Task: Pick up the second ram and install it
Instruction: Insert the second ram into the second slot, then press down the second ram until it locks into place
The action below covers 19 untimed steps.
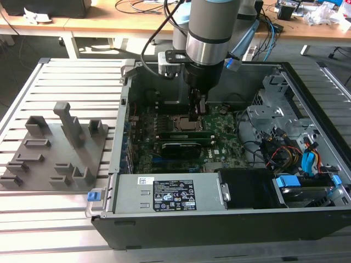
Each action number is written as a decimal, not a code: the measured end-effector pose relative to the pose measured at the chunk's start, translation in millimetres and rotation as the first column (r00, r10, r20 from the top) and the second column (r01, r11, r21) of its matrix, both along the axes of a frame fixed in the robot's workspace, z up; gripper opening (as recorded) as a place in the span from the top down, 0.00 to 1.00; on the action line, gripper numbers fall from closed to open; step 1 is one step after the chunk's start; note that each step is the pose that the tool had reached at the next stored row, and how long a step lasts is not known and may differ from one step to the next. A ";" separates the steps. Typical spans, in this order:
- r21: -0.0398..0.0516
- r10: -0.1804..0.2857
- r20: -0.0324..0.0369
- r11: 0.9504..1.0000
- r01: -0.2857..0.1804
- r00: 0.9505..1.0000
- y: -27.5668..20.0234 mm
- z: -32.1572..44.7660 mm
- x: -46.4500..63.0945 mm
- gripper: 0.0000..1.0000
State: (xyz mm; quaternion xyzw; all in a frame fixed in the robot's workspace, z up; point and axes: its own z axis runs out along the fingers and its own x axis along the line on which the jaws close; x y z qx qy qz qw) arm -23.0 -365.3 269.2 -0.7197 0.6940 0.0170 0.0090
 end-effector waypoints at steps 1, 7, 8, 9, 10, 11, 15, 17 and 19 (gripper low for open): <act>0.000 0.000 0.000 1.000 0.000 1.000 0.0 0.0 0.0 0.90; 0.000 0.000 0.001 1.000 0.000 1.000 0.0 0.1 -0.1 0.90; 0.000 0.000 0.001 1.000 0.000 1.000 0.0 0.0 0.0 0.90; -0.001 0.000 0.001 1.000 0.000 1.000 -0.1 0.1 0.0 0.90; -0.003 -0.007 0.001 1.000 0.007 1.000 -0.7 -1.4 5.7 0.90; -0.003 -0.009 0.001 1.000 0.009 1.000 -1.0 -2.4 8.0 0.90; -0.003 -0.012 0.001 1.000 0.012 1.000 -6.5 -8.7 21.0 0.90; -0.003 -0.012 0.000 1.000 0.012 1.000 -9.8 -20.0 37.5 0.90; -0.003 -0.012 -0.002 1.000 0.012 1.000 -9.8 -30.7 41.4 0.90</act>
